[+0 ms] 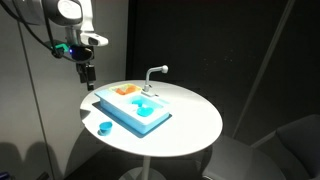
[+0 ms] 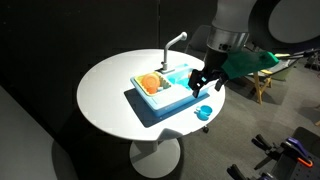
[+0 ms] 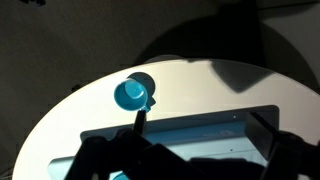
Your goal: Pick up the blue mug from the dish rack and put it on the table
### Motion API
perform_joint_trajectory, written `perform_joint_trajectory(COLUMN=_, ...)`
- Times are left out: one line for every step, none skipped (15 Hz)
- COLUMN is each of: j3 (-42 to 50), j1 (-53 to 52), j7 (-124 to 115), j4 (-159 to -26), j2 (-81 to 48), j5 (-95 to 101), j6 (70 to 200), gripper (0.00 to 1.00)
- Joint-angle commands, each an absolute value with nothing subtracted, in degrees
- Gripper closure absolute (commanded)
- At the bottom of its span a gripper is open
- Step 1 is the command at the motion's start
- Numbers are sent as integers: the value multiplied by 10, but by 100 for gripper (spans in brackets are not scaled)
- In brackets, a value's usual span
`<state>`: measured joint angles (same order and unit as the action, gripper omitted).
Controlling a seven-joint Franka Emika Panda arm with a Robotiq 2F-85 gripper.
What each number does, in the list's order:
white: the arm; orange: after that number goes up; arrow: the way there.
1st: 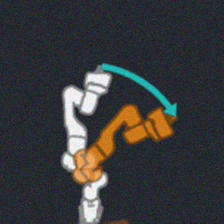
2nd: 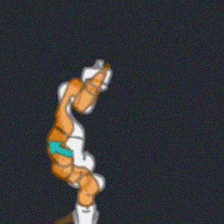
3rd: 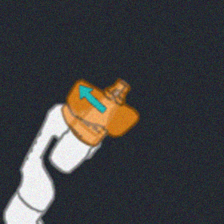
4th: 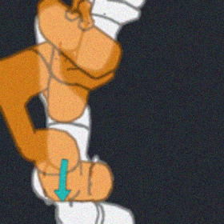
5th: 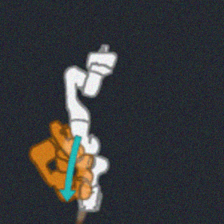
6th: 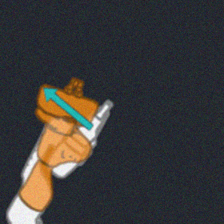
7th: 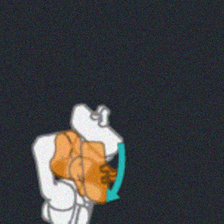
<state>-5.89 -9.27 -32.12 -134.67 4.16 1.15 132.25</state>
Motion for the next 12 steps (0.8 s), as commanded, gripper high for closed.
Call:
perform_joint_trajectory(j3=-76, j1=-84, j7=-333, j4=-1343, j2=91, j5=13, j6=1279, gripper=0)
perform_joint_trajectory(j3=-78, j1=-83, j7=-330, j4=-1343, j2=103, j5=10, j6=1270, gripper=0)
perform_joint_trajectory(j3=-81, j1=-82, j7=-327, j4=-1344, j2=113, j5=9, j6=1263, gripper=0)
perform_joint_trajectory(j3=-83, j1=-82, j7=-324, j4=-1344, j2=125, j5=5, j6=1254, gripper=0)
perform_joint_trajectory(j3=-85, j1=-81, j7=-319, j4=-1345, j2=136, j5=2, j6=1245, gripper=0)
perform_joint_trajectory(j3=-86, j1=-81, j7=-313, j4=-1345, j2=147, j5=-3, j6=1235, gripper=0)
perform_joint_trajectory(j3=-86, j1=-83, j7=-301, j4=-1347, j2=158, j5=-12, j6=1227, gripper=0)
perform_joint_trajectory(j3=-87, j1=-83, j7=-292, j4=-1348, j2=169, j5=-18, j6=1219, gripper=0)
perform_joint_trajectory(j3=-86, j1=-84, j7=-277, j4=-1349, j2=178, j5=-28, j6=1213, gripper=0)
perform_joint_trajectory(j3=-85, j1=-84, j7=-264, j4=-1350, j2=187, j5=-37, j6=1206, gripper=0)
perform_joint_trajectory(j3=-82, j1=-85, j7=-247, j4=-1351, j2=194, j5=-44, j6=1201, gripper=0)
perform_joint_trajectory(j3=-79, j1=-86, j7=-227, j4=-1351, j2=201, j5=-53, j6=1195, gripper=0)
